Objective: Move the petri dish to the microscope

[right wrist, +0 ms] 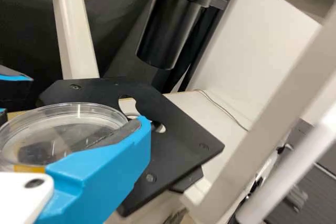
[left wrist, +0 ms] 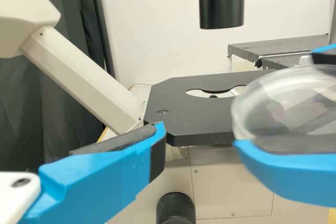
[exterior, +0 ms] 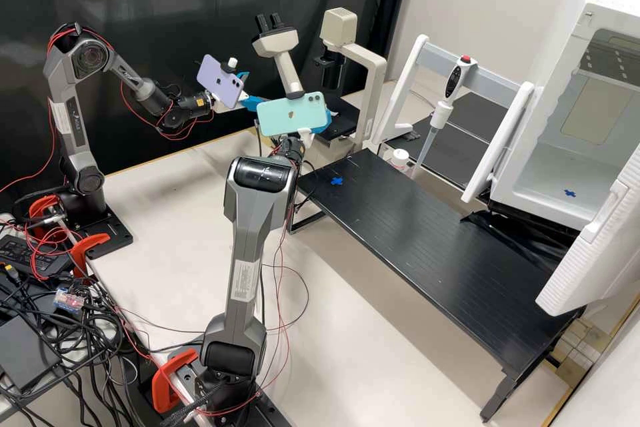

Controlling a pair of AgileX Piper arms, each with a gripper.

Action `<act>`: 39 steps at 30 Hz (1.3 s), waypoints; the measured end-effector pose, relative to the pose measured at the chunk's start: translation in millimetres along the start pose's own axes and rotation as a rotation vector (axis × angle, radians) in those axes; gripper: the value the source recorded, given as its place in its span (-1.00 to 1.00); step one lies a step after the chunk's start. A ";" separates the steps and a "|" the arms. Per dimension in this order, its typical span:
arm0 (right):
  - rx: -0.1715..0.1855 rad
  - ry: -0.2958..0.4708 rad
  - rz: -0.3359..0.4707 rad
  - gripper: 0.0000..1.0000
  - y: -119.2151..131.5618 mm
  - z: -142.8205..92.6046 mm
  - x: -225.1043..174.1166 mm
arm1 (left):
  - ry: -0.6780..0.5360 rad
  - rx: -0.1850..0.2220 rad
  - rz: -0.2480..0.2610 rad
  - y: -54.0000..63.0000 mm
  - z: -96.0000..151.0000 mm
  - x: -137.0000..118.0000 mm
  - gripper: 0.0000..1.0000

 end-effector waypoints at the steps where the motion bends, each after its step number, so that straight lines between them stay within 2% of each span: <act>1: -0.001 0.001 0.002 -1.00 0.8 -1.2 2.3 | 0.000 0.000 0.000 0.0 0.0 0.0 1.00; 7: -0.008 -0.029 0.009 -1.00 10.1 -3.0 28.7 | 0.000 0.000 0.000 0.0 0.0 0.0 1.00; 12: 0.009 -0.057 -0.005 -1.00 15.1 -3.1 49.5 | 0.000 0.000 0.000 0.0 0.0 0.0 1.00; 16: 0.039 -0.089 -0.011 -1.00 18.0 0.8 64.3 | 0.000 0.000 0.000 0.0 0.0 0.0 1.00; 17: 0.064 -0.107 -0.013 -1.00 19.8 3.3 69.8 | 0.000 0.000 0.000 0.0 0.0 0.0 1.00; 18: 0.068 -0.119 -0.021 -1.00 20.0 4.7 73.3 | 0.000 0.000 0.000 0.0 0.0 0.0 1.00; 19: 0.097 -0.138 -0.019 -1.00 21.0 8.2 78.0 | 0.000 0.000 0.000 0.0 0.0 0.0 1.00; 21: 0.120 -0.165 -0.025 -1.00 20.0 12.7 83.8 | 0.000 0.000 0.000 0.0 0.0 0.0 1.00; 26: 0.125 -0.187 -0.063 -1.00 14.8 19.7 95.2 | 0.000 0.000 0.000 0.0 0.0 0.0 1.00; 32: 0.186 -0.224 -0.071 -1.00 11.2 26.6 102.1 | 0.000 0.000 0.000 0.0 0.0 0.0 1.00; 39: 0.202 -0.228 -0.091 -1.00 9.4 27.3 103.4 | 0.000 0.000 0.000 0.0 0.0 0.0 1.00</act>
